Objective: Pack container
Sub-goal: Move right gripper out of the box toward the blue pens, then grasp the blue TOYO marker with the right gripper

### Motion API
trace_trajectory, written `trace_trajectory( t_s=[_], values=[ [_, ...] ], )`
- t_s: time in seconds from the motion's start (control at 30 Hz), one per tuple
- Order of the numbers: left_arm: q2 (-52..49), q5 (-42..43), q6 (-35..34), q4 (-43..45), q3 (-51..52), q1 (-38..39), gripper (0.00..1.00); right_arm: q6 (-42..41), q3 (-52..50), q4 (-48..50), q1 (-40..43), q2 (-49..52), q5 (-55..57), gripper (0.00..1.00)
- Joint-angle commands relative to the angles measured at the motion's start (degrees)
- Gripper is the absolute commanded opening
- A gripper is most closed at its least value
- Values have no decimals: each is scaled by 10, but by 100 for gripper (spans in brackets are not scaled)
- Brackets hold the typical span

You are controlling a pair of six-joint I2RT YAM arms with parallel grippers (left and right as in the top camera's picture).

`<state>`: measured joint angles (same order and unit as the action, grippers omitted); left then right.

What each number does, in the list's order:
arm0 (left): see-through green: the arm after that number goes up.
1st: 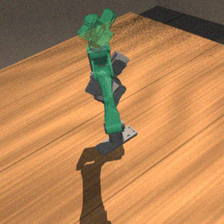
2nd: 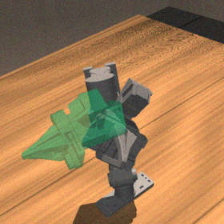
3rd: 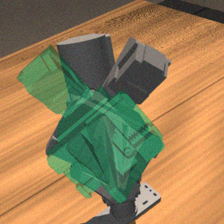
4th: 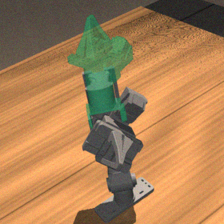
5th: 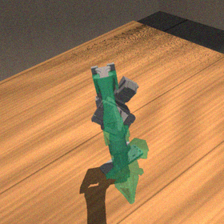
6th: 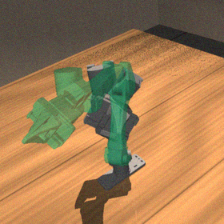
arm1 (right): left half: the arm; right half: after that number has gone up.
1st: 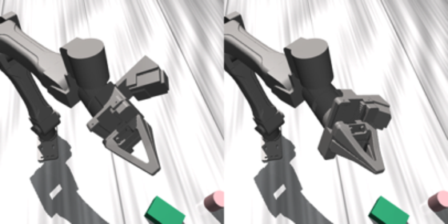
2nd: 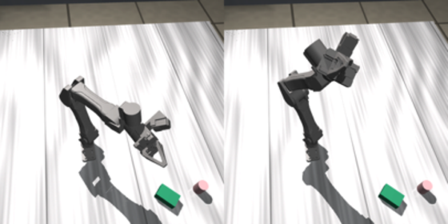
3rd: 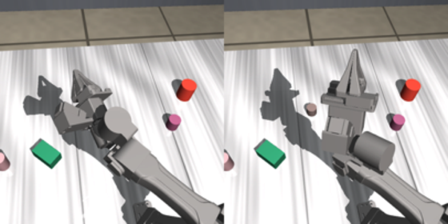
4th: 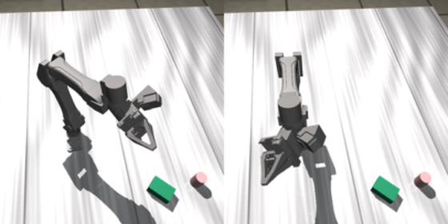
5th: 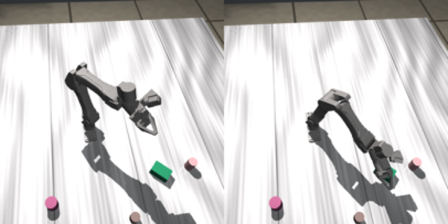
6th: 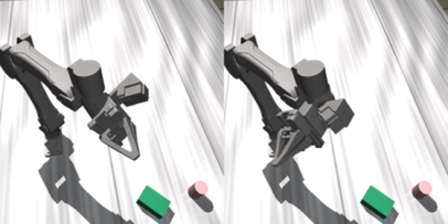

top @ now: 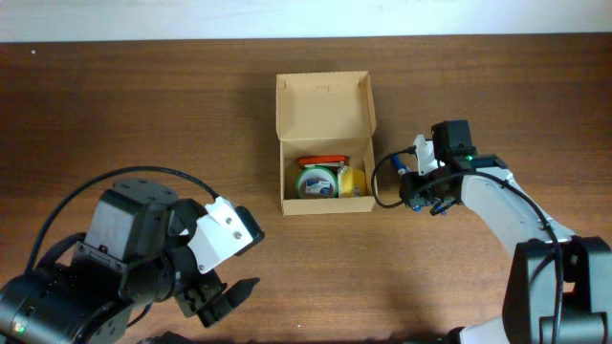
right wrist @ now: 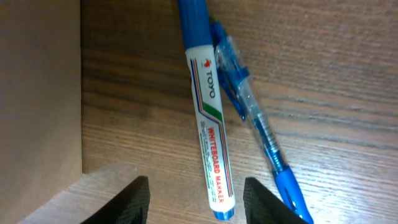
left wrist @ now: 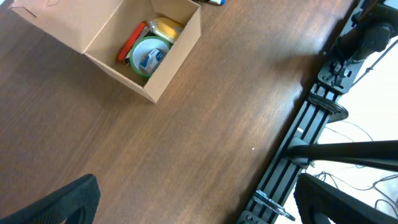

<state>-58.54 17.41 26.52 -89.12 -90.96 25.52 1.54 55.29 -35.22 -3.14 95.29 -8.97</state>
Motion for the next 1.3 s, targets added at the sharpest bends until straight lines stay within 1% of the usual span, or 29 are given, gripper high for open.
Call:
trace_trajectory(
  t_s=[0.0, 0.1, 0.53, 0.57, 0.6, 0.8, 1.1, 1.27],
  values=[
    [1, 8, -1, 1, 0, -3, 100, 2, -11, 14, 2, -2, -12, 50],
    [1, 8, -1, 1, 0, -3, 100, 1, -11, 29, 2, 13, -12, 46],
    [1, 8, -1, 1, 0, -3, 99, -1, -11, 70, 2, 65, -12, 44],
    [1, 8, -1, 1, 0, -3, 100, 0, -11, 75, 2, 65, -12, 43],
    [1, 8, -1, 1, 0, -3, 100, -1, -11, 79, 2, 65, -11, 39],
    [1, 8, -1, 1, 0, -3, 100, -1, -11, 89, 2, 65, -9, 33],
    [1, 8, -1, 1, 0, -3, 100, -5, -11, 93, 1, 66, 17, 32],
    [1, 8, -1, 2, 0, -3, 100, -11, -12, 91, 1, 97, 17, 33]
  ],
)
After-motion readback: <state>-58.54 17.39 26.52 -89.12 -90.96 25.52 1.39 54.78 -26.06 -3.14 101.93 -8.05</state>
